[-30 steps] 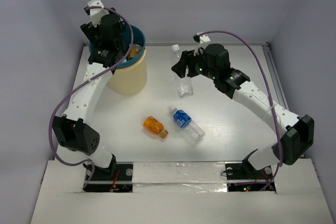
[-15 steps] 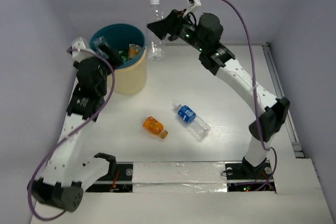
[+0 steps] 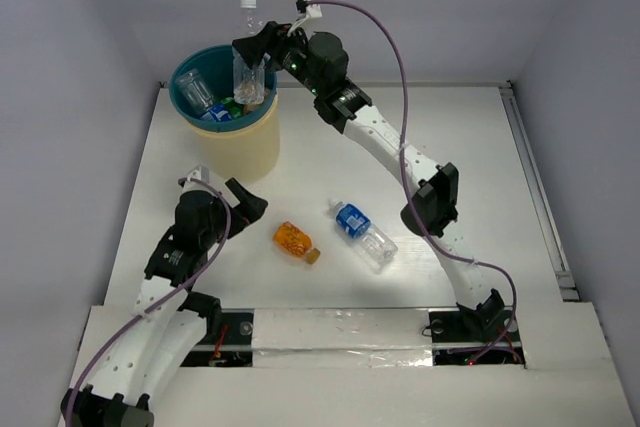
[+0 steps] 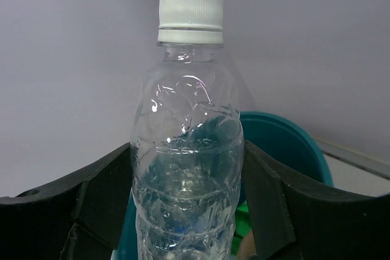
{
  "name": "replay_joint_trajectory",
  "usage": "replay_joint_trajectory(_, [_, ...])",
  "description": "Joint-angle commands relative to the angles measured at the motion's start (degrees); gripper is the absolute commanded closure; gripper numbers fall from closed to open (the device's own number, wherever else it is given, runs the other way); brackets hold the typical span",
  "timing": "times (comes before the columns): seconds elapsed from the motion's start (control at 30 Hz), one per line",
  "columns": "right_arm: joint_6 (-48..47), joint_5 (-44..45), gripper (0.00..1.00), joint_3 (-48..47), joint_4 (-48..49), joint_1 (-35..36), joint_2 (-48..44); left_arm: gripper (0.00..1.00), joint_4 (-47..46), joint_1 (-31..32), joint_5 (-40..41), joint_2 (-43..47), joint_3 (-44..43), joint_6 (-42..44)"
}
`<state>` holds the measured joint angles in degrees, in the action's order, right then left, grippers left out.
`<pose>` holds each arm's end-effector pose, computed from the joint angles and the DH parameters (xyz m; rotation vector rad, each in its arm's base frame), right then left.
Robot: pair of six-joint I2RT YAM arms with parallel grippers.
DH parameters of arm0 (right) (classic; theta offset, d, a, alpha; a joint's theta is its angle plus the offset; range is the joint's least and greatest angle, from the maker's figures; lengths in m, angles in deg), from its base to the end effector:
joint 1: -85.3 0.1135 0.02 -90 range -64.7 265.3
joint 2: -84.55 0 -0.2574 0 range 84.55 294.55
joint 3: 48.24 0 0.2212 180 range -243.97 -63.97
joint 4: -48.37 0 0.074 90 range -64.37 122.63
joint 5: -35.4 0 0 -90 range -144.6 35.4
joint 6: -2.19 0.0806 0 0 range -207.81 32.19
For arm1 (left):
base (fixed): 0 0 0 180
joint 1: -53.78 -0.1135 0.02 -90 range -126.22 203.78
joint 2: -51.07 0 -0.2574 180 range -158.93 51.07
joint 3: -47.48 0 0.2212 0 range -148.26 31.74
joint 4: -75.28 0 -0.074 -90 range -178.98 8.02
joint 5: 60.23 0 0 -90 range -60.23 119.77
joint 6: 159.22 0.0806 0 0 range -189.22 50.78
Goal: Put the plastic bottles in the bin
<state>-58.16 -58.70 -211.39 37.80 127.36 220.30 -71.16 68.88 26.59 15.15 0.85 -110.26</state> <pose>0.4034 0.3718 0.4396 -0.2122 1.3447 1.1124 0.1642 -0.0489 0.2456 -0.4201 1.9912 -0.6853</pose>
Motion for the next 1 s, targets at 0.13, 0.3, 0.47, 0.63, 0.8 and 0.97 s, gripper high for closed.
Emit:
replay_joint_trajectory(0.13, [-6.44, 3.92, 0.14, -4.29, 3.27, 1.17, 1.37, 0.01, 6.60, 3.80, -8.77, 7.26, 3.21, -8.18])
replay_joint_trajectory(0.3, [-9.70, 5.86, 0.03, -3.67, 2.22, 1.71, -0.21, 0.01, 6.70, 7.93, -9.57, 7.36, 5.49, -12.74])
replay_joint_trajectory(0.47, [-11.80, 5.85, 0.05, 5.36, 1.68, 1.71, -8.37, 0.01, 5.47, 14.42, -6.41, 4.99, 6.81, -16.09])
replay_joint_trajectory(0.63, [-14.71, 6.30, 0.43, 29.20, 0.36, 1.71, -26.78, 0.01, 3.89, 19.44, -2.63, 2.97, 8.39, -19.95])
replay_joint_trajectory(0.8, [-12.96, 4.54, 0.92, 59.65, 3.19, 1.71, -46.50, 0.01, -2.16, 25.23, 0.44, 0.86, 10.94, -25.67])
replay_joint_trajectory(0.97, [-10.84, 1.91, 0.65, 83.72, -0.59, 1.71, -60.22, 0.01, -6.40, 28.32, 5.71, -7.93, 9.81, -27.08])
